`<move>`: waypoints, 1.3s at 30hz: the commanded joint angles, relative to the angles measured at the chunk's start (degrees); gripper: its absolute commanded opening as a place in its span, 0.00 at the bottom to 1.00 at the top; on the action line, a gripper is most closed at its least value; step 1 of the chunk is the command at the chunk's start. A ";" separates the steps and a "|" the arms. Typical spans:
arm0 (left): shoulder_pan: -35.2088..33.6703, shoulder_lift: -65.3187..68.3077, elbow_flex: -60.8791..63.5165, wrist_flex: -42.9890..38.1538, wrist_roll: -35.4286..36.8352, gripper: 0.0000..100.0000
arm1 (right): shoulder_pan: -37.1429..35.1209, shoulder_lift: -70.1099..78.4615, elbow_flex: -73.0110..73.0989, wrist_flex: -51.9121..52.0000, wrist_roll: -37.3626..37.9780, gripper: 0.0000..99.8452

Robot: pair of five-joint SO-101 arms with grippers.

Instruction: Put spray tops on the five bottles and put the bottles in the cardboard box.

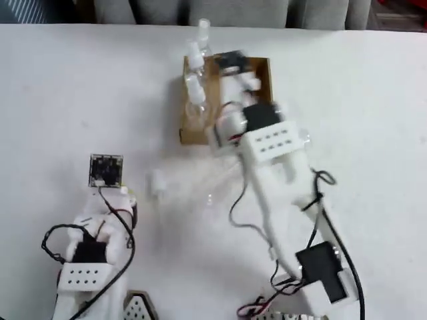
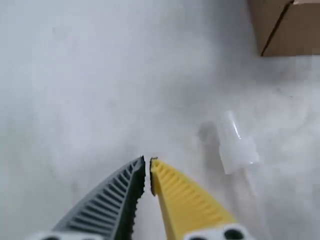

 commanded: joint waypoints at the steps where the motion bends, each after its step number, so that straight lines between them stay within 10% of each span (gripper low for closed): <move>1: -0.57 -0.57 -3.69 0.62 3.08 0.02 | -6.29 -2.51 -2.55 0.40 0.53 0.02; 21: -0.57 -0.57 -3.52 0.62 2.99 0.02 | -15.96 23.25 -5.54 -15.34 -0.62 0.02; 31: -0.48 -0.57 -3.43 0.62 2.90 0.02 | -15.60 22.11 -11.96 -3.47 -5.10 0.24; 39: -0.48 -0.57 -2.46 0.18 2.90 0.02 | -4.35 11.56 -19.69 19.03 18.29 0.24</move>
